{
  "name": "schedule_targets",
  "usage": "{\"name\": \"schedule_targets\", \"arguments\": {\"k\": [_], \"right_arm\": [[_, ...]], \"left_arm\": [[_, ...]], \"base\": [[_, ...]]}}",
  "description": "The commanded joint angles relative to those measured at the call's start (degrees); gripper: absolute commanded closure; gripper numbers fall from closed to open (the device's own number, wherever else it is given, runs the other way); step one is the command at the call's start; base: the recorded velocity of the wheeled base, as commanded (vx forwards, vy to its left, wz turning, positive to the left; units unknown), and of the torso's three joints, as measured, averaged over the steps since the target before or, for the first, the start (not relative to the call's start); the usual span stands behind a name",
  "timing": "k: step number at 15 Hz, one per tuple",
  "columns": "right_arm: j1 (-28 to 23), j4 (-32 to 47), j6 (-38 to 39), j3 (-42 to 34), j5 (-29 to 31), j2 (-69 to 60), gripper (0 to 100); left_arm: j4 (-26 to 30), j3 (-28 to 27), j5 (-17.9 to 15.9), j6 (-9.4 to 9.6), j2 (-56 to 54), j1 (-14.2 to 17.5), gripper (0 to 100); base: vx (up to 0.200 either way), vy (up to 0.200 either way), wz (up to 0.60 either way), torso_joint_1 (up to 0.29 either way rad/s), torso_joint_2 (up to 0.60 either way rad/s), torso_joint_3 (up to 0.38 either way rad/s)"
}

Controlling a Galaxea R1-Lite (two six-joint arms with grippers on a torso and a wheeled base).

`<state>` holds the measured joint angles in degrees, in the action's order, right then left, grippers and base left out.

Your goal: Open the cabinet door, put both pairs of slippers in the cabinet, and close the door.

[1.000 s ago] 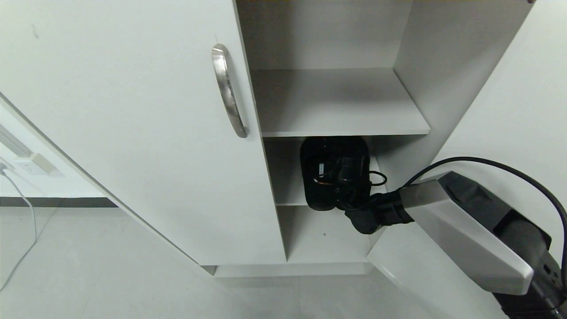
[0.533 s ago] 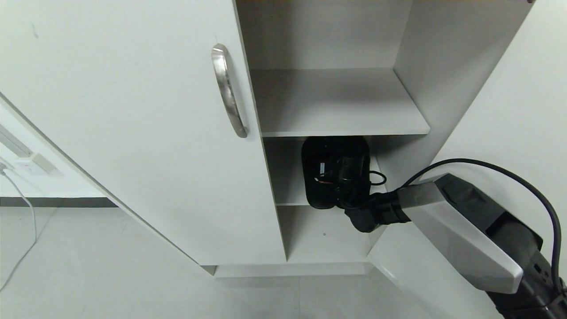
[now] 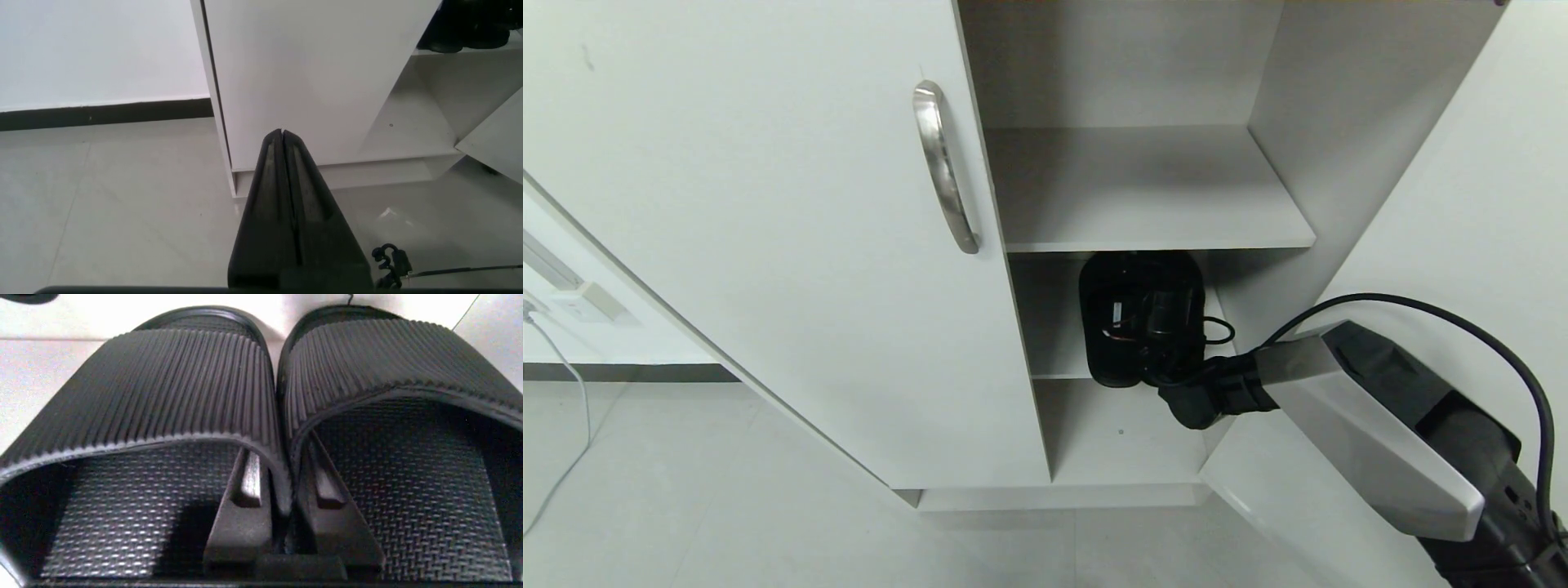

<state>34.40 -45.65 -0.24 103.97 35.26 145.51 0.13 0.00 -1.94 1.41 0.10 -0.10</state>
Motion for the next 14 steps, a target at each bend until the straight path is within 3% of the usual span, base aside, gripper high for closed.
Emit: {"name": "schedule_targets", "arguments": {"k": [1, 2, 6, 10, 14], "right_arm": [[0.1, 0.0, 0.0, 0.0, 0.0, 0.0, 100], [0.1, 0.0, 0.0, 0.0, 0.0, 0.0, 0], [0.4, 0.0, 0.0, -2.2, 0.1, -1.9, 0], [1.1, -2.7, 0.0, -11.0, 0.3, -7.5, 0], [4.0, -11.7, -0.3, -29.4, 0.6, -17.0, 0]], "left_arm": [[0.0, 0.0, 0.0, -0.01, 0.1, 0.0, 100], [0.0, 0.0, 0.0, -0.01, 0.1, 0.0, 100], [0.0, 0.0, 0.0, -0.01, 0.0, 0.0, 100], [0.0, 0.0, 0.0, 0.08, 0.1, 0.0, 100], [0.0, 0.0, 0.0, 0.26, 0.1, 0.0, 100]], "base": [[0.0, 0.0, 0.0, 0.0, 0.0, 0.0], [0.0, 0.0, 0.0, 0.0, 0.0, 0.0], [0.0, 0.0, 0.0, 0.0, 0.0, 0.0], [0.0, 0.0, 0.0, 0.0, 0.0, 0.0], [0.0, 0.0, 0.0, 0.0, 0.0, 0.0]]}}
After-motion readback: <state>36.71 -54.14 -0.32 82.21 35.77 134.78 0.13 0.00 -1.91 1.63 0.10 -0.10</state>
